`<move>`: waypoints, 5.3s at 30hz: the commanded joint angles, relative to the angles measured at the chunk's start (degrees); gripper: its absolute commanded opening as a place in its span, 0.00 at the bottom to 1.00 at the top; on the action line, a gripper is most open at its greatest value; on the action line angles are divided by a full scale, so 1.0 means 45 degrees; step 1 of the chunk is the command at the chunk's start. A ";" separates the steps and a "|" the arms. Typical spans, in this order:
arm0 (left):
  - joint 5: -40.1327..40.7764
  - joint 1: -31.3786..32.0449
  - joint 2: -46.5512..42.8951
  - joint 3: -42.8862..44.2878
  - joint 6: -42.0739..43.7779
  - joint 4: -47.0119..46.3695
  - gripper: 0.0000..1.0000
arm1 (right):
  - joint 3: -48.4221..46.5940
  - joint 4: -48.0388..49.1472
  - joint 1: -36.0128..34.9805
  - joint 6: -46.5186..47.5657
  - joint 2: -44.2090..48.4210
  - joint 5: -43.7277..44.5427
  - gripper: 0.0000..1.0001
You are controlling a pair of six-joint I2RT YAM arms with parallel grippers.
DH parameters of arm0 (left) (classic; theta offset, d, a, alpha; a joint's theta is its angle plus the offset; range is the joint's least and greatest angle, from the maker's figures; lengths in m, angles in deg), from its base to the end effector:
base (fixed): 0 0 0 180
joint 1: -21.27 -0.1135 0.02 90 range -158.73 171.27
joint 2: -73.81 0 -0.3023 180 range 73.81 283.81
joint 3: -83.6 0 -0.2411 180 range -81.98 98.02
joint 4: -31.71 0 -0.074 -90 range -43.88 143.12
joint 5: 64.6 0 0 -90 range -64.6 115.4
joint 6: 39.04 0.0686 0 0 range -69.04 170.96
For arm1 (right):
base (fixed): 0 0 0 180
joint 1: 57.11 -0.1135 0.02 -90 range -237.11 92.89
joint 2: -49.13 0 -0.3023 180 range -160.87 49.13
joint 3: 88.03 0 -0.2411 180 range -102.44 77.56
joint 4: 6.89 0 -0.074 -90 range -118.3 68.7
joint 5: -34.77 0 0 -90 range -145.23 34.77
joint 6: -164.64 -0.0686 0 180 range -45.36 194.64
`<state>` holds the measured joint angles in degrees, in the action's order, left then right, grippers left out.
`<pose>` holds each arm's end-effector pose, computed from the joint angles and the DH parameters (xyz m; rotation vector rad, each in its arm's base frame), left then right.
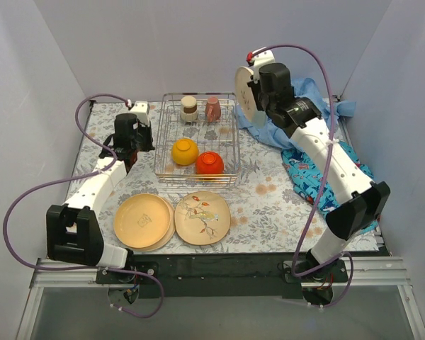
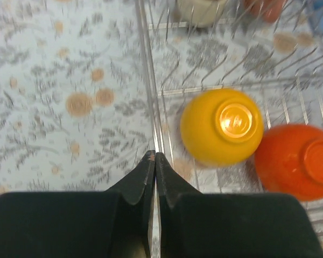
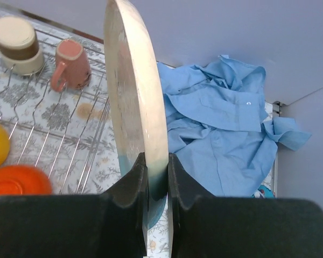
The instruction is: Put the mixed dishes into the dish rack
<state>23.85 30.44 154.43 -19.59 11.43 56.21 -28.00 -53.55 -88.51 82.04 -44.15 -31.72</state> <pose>0.3322 -0.0555 0.3281 -0.5363 2.0418 -0.5458 0.3398 0.1753 0.4768 -0.3642 1.8554 -0.1083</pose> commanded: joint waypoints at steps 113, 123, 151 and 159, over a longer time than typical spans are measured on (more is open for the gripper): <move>-0.6649 0.1673 0.0345 -0.3358 0.4721 0.4769 0.53 | 1.0194 0.1951 -0.0112 0.0056 0.4419 -1.1297 0.61; -0.8484 0.1693 0.1421 -0.3064 0.5444 0.5180 0.32 | 1.0761 0.2245 -0.0093 0.0738 0.4692 -1.0908 0.61; -1.0692 0.2415 0.0112 -0.0936 0.4682 0.6058 0.00 | 1.2286 0.3982 -0.0425 0.0408 0.3697 -1.4911 0.64; -1.1122 0.2650 -0.0161 -0.0486 0.4371 0.6079 0.00 | 1.2168 0.4704 -0.0834 0.0075 0.2565 -1.5399 0.65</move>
<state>-22.09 41.91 157.76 -24.55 32.08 84.01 28.92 -36.51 -91.00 83.81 -30.79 -97.64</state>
